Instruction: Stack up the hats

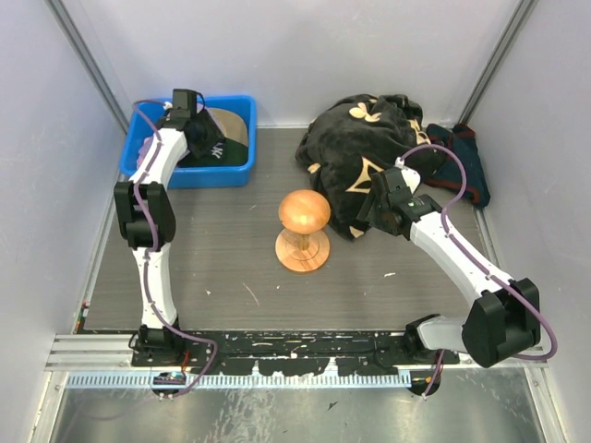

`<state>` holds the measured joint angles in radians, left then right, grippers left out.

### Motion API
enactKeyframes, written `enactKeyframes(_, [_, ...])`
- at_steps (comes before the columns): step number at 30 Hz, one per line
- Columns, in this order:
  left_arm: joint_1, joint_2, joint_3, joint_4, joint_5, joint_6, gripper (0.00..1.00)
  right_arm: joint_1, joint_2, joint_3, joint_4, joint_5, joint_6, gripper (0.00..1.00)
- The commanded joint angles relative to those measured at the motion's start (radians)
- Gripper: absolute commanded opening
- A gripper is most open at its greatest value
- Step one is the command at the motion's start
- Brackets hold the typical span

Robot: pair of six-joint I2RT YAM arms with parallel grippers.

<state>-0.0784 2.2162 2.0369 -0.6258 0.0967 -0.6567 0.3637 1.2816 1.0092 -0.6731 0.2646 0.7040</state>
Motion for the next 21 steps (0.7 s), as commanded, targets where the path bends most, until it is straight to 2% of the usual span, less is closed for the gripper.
enactKeyframes(1, [-0.023, 0.07, 0.14, -0.152, -0.149, -0.025, 0.63, -0.012, -0.001, 0.062, 0.038, 0.008, -0.03, 0.63])
enactKeyframes(6, [-0.043, 0.167, 0.306, -0.306, -0.254, 0.003, 0.63, -0.028, -0.008, 0.063, 0.032, 0.008, -0.042, 0.63])
enactKeyframes(13, [-0.051, 0.261, 0.398, -0.414, -0.366, 0.024, 0.66, -0.053, -0.023, 0.057, 0.022, -0.004, -0.058, 0.64])
enactKeyframes(18, [-0.054, 0.301, 0.413, -0.393, -0.395, 0.05, 0.69, -0.058, -0.034, 0.057, 0.012, -0.011, -0.068, 0.64])
enactKeyframes(21, [-0.054, 0.315, 0.401, -0.309, -0.397, 0.087, 0.72, -0.059, -0.042, 0.058, 0.001, -0.017, -0.073, 0.64])
